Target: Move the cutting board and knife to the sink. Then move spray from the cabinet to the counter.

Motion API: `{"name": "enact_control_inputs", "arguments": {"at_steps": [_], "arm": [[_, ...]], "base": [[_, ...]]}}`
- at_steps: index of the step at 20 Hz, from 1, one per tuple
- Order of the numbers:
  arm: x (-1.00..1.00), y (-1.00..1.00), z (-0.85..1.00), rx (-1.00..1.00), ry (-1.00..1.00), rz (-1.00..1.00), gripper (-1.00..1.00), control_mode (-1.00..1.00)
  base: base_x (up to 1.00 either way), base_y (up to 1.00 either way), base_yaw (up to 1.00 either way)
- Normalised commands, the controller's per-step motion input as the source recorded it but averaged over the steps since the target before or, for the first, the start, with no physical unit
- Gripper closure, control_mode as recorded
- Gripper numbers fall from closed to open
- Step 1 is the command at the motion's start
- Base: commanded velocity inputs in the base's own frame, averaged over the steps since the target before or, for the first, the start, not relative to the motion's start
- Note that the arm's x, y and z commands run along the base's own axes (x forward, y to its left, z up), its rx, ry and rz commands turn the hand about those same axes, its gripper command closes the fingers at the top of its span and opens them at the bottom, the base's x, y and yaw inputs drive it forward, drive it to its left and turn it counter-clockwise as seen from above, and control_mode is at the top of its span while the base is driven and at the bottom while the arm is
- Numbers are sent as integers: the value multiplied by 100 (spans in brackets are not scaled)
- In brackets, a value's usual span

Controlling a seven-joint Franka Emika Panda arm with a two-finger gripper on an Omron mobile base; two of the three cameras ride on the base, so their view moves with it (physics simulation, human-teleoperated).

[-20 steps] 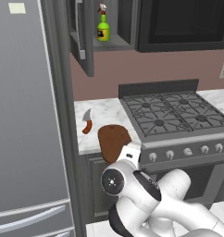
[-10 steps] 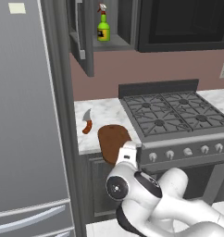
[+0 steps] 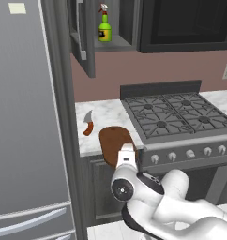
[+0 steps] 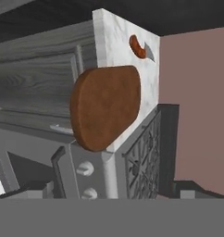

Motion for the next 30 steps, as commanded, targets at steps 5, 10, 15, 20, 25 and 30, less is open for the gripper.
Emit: {"name": "enact_control_inputs", "arguments": {"at_steps": [5,10,15,20,25,30], "arm": [[16,0,-52,-4,-2,9,-100,-100],[6,-2,-53,-3,-6,8,-100,-100],[12,-6,-46,-2,-9,6,-100,-100],[10,-23,-29,-1,-15,2,-100,-100],[9,-33,-18,0,-16,0,-100,-100],[24,-30,-9,0,-13,0,-100,-100]], "base": [[0,0,0],[0,0,0],[0,0,0],[0,0,0],[0,0,0],[0,0,0]]}}
